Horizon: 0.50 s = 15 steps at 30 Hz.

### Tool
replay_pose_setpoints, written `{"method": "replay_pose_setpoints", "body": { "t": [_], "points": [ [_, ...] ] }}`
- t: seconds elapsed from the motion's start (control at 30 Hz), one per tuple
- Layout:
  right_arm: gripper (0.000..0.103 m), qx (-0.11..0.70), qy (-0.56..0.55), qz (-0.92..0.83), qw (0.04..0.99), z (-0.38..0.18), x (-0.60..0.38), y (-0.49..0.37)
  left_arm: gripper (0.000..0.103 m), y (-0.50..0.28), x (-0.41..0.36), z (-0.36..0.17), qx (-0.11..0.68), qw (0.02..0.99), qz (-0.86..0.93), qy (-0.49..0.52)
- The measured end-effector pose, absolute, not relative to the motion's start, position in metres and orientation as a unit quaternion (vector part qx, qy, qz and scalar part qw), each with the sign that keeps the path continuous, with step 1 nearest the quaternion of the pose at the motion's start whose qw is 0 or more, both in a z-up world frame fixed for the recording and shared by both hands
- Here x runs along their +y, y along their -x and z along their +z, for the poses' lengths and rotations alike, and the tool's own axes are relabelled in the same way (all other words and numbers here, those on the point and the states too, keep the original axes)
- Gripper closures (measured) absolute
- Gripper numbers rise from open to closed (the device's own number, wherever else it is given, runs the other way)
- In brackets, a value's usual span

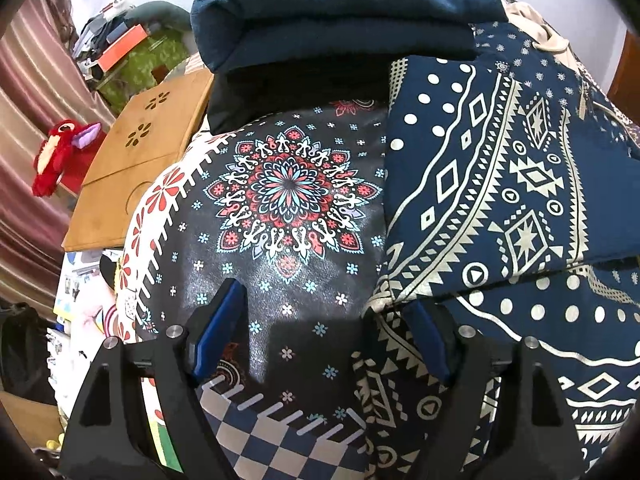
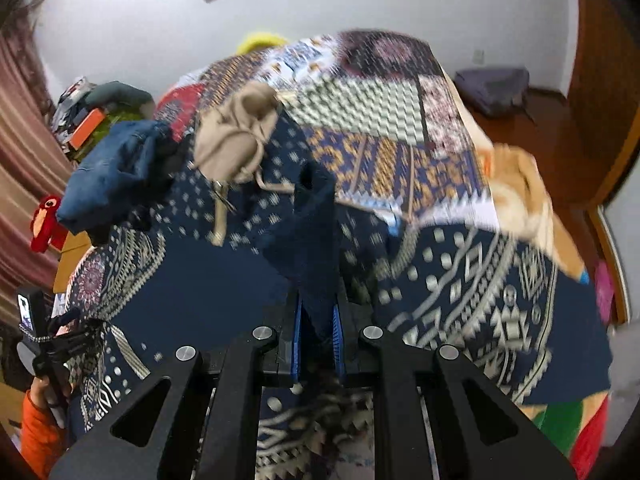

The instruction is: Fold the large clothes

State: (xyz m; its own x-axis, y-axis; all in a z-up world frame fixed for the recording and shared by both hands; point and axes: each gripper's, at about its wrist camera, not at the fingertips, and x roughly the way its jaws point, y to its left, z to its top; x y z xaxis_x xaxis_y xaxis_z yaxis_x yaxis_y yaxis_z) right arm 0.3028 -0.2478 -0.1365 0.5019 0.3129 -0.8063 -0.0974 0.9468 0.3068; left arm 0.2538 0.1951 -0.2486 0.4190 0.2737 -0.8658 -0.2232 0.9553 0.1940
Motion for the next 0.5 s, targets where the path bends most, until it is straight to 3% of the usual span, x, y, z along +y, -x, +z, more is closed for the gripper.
{"method": "replay_pose_setpoints", "body": {
  "t": [0.23, 0.5],
  "points": [
    [0.091, 0.499, -0.137, 0.096, 0.850, -0.147, -0.268, -0.291, 0.023, -0.243, 0.187, -0.245, 0.528, 0.837, 0.143, -0.015],
    [0.071, 0.479, -0.158, 0.077, 0.860, -0.125, -0.287, -0.274, 0.023, -0.220, 0.160, -0.218, 0.514, 0.850, 0.115, -0.024]
  ]
}}
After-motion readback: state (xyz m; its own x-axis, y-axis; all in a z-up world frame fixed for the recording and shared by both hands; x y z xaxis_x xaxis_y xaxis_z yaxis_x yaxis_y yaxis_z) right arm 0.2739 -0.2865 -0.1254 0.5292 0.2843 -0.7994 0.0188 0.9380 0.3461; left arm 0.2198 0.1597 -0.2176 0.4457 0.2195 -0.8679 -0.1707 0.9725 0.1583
